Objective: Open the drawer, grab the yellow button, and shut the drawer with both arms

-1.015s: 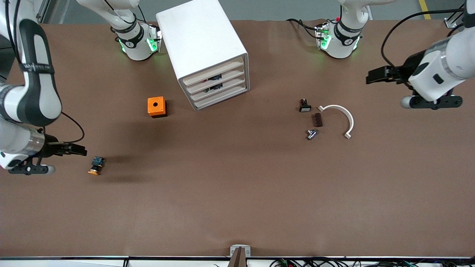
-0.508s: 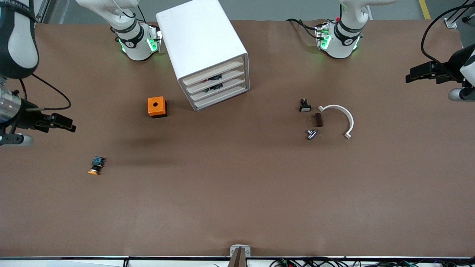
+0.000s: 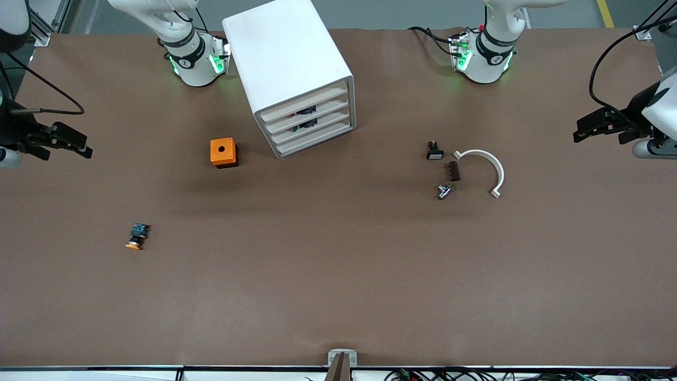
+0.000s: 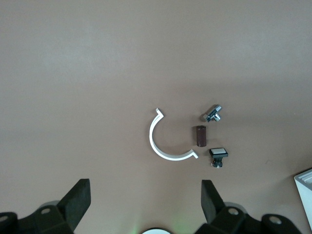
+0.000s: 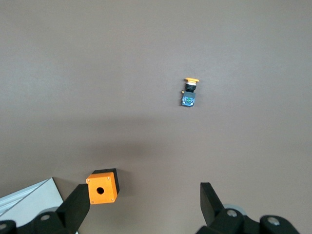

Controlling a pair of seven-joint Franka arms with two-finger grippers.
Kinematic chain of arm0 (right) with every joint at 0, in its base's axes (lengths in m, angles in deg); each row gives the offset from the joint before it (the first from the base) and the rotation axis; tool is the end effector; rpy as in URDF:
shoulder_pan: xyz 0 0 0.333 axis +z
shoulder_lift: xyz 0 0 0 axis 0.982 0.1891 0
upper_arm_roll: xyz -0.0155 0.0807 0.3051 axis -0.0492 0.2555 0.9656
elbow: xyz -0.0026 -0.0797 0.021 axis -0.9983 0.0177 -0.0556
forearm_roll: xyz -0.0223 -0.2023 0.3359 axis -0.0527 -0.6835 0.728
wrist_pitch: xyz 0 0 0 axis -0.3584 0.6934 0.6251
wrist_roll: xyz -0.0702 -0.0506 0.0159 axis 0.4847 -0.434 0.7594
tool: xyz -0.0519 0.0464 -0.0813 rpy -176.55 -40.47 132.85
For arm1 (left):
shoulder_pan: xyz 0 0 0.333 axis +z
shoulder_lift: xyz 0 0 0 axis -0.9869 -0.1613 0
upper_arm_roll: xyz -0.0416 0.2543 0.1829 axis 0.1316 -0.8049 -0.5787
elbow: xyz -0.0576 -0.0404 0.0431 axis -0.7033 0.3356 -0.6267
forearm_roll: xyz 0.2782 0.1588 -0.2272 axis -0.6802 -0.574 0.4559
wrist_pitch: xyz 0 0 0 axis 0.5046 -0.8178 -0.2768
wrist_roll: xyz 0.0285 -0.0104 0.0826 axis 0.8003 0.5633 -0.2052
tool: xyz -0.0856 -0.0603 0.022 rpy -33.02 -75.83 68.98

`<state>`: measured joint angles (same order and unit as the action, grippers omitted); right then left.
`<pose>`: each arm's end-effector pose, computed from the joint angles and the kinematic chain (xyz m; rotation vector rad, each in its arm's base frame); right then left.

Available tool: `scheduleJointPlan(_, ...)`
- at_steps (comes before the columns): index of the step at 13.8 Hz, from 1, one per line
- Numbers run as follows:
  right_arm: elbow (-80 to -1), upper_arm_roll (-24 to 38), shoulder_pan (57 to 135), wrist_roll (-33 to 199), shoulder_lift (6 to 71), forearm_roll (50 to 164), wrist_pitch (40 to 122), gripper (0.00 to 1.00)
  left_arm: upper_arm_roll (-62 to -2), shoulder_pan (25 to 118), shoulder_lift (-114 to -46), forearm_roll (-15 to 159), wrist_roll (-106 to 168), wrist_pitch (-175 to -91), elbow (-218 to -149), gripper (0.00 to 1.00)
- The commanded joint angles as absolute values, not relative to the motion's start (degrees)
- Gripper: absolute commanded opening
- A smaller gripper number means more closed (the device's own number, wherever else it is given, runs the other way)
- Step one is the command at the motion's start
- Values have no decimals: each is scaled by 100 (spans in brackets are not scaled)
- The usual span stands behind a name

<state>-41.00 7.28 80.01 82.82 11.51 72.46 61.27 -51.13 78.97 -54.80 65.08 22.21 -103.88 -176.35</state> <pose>0.5402 -0.0369 0.5933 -3.1010 -0.0153 -0.0162 0.5494 -0.0121 0.5988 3.0988 -0.0776 -0.1308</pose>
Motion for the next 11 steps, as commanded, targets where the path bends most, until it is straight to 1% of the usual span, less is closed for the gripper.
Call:
scheduleJointPlan(1,-4244,732,8086,8118,666,7041,5892,100,-5083,7869,-5464,6367,2277,-10494,-17535,100)
scheduleJointPlan(3,-4244,741,8129,8118,498,6997,5830,100,-5083,7869,-5499,6402,2294,-10494,-17446,100)
scheduleJointPlan(6,-4244,767,8130,8109,497,6909,5865,100,-5074,7843,-5517,6446,2426,-10494,-17403,100)
scheduleJointPlan(9,-4209,820,8147,8100,497,6909,5839,100,-4934,7834,-5631,6368,2444,-10502,-17393,100)
scheduleJointPlan(11,-4182,890,8121,8065,497,6909,5812,100,-4872,7887,-5631,6384,2444,-10520,-17271,100)
